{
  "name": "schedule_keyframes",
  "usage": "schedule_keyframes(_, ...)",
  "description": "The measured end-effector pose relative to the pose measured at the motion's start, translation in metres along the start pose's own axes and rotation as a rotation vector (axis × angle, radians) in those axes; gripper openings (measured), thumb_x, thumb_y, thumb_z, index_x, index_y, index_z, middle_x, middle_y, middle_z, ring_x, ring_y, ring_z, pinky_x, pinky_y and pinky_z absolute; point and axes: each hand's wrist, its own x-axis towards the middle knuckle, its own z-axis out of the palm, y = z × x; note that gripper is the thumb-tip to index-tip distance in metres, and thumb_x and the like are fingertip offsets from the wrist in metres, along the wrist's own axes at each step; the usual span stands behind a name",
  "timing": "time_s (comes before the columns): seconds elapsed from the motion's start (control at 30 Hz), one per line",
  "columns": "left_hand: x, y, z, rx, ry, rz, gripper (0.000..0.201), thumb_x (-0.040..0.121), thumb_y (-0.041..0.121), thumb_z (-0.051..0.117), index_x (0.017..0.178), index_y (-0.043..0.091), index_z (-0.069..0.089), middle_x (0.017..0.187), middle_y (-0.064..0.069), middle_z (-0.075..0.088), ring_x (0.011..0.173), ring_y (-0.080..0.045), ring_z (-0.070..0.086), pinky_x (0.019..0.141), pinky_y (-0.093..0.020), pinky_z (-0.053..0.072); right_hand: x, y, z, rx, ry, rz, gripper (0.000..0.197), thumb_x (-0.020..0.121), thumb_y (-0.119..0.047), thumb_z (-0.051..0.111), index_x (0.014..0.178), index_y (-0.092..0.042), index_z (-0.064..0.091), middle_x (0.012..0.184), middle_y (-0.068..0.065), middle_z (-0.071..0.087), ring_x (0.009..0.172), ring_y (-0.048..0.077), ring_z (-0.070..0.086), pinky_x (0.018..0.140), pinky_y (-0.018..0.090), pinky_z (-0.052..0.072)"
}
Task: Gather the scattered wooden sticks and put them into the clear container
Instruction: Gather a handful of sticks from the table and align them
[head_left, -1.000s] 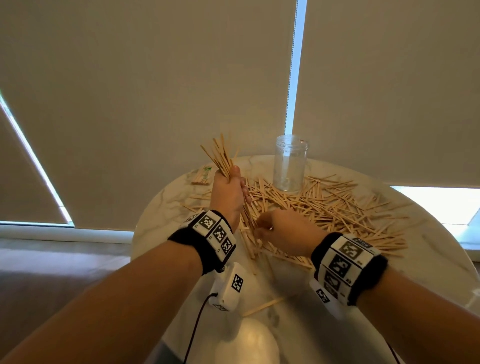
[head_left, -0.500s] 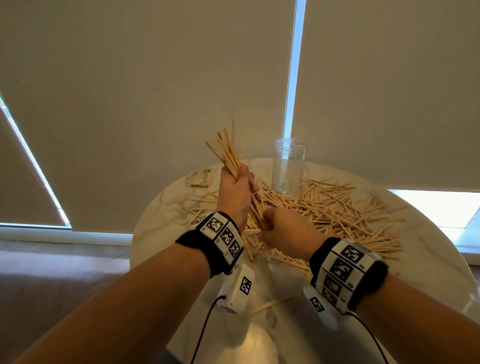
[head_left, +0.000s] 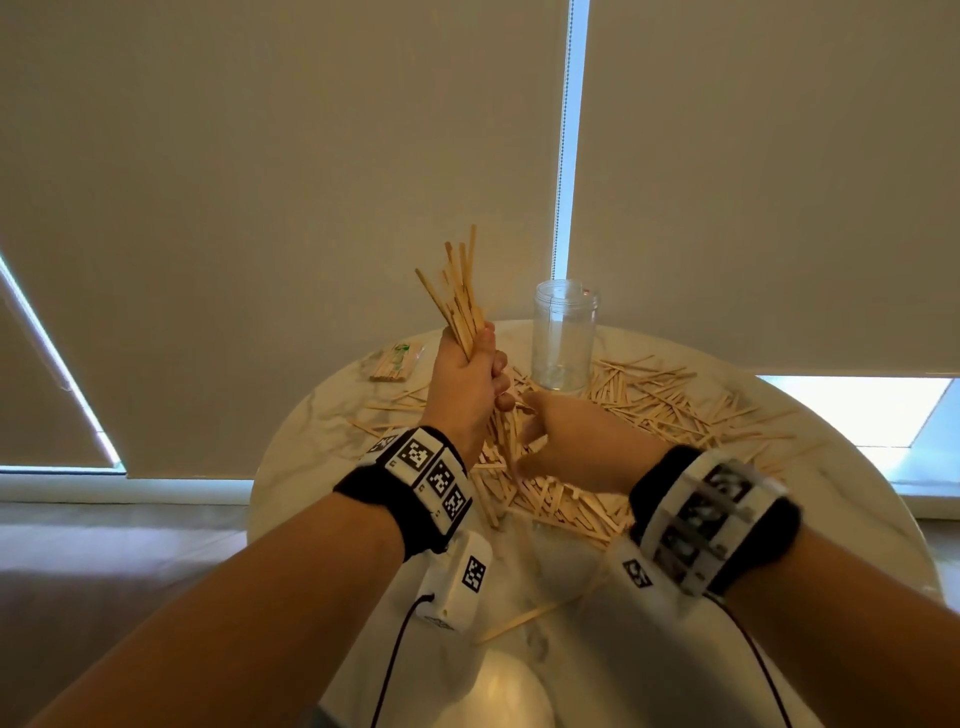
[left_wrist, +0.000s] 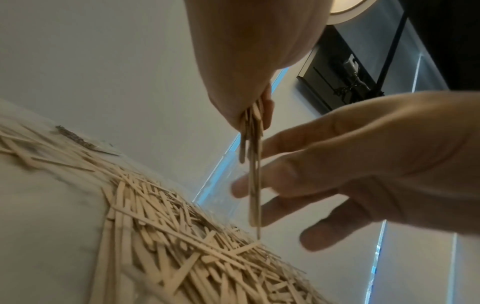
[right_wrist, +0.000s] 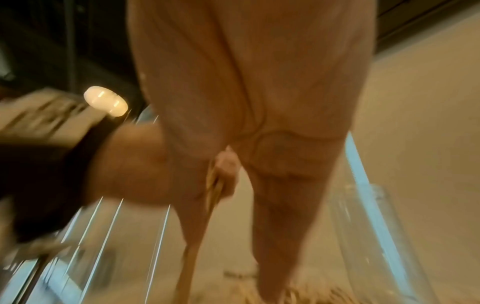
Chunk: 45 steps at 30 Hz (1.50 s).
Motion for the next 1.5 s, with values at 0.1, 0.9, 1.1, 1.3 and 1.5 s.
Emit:
schedule_keyframes(0.1,-0.006,-0.003,-0.004,0.116,-0.06,-0.006,0.016,0.104,0.032,0.046,0.111,0.018,0.048,0.067,0.004,0.041,0.05,-0.008,0.036,0.044,-0.023,0.033,0.014,0.003,-0.038,0.249,0.102,0.068,0.058,0.096,-0.027,0.056,0.148,-0.009,0.036,0.132,0.014,0.06,0.108,0.027,0.065,0.093,0.044,0.057)
schedule_keyframes(0.9,-0.028,-0.004,0.036,0.248,-0.329,-0.069,0.031,0.101,0.039,0.052,0.081,0.017,0.041,0.056,0.005,0.033,0.044,-0.013,0.026,0.041,-0.024,0.029,0.015,-0.026,-0.087,0.117,0.366,-0.124,0.026,0.1,-0.031,0.056,0.123,-0.021,0.065,0.113,-0.005,0.069,0.106,0.012,0.065,0.087,0.024,0.05)
schedule_keyframes(1.1,-0.004,0.001,0.007,0.204,-0.062,0.027,0.031,0.1,0.046,0.049,0.103,0.015,0.045,0.07,0.005,0.047,0.055,-0.01,0.046,0.058,-0.033,0.047,-0.012,-0.006,-0.058,0.177,0.165,0.014,0.08,0.092,-0.063,0.051,0.153,-0.018,0.027,0.14,0.008,0.057,0.111,0.018,0.064,0.102,0.043,0.05)
schedule_keyframes(1.3,-0.006,0.004,0.014,-0.042,0.014,0.017,0.019,0.103,0.03,0.05,0.096,0.014,0.042,0.06,0.002,0.046,0.049,-0.014,0.044,0.052,-0.031,0.047,-0.019,-0.002,0.009,0.425,-0.142,0.078,0.026,0.099,-0.016,0.058,0.12,-0.004,0.05,0.092,0.009,0.074,0.079,0.022,0.075,0.079,0.04,0.062)
schedule_keyframes(1.5,0.0,0.013,0.002,-0.14,0.09,-0.002,0.023,0.101,0.033,0.052,0.098,0.011,0.045,0.058,0.004,0.039,0.048,-0.01,0.039,0.053,-0.029,0.044,-0.021,-0.012,0.002,0.623,-0.074,0.022,0.032,0.088,-0.017,0.072,0.114,-0.018,0.052,0.103,0.013,0.069,0.071,0.011,0.058,0.053,0.018,0.047)
